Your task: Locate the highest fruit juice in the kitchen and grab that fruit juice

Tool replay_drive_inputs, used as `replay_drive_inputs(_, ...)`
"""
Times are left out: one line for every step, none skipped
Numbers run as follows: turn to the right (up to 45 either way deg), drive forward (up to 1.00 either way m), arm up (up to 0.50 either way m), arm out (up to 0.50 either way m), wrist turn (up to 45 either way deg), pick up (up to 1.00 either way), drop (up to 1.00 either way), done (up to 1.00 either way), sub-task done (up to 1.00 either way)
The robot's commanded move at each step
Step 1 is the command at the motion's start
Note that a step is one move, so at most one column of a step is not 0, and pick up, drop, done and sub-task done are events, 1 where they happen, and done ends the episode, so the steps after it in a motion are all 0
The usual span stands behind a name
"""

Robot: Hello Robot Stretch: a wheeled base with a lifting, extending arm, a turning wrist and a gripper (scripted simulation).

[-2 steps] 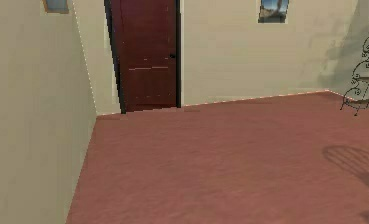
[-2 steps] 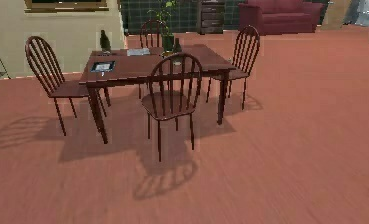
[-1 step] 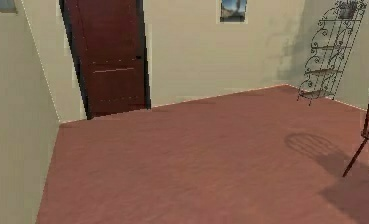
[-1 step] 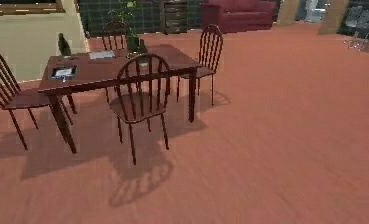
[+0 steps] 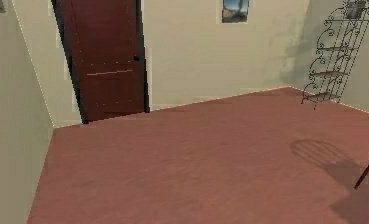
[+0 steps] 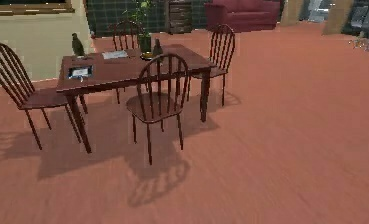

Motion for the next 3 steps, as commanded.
replay_drive_inputs(45.0,0.0,0.0,0.0,0.0,0.0,0.0,0.0,0.0)
replay_drive_inputs(30.0,0.0,0.0,0.0,0.0,0.0,0.0,0.0,0.0)
replay_drive_inputs(0.0,0.7,0.0,0.0,0.0,0.0,0.0,0.0,0.0)
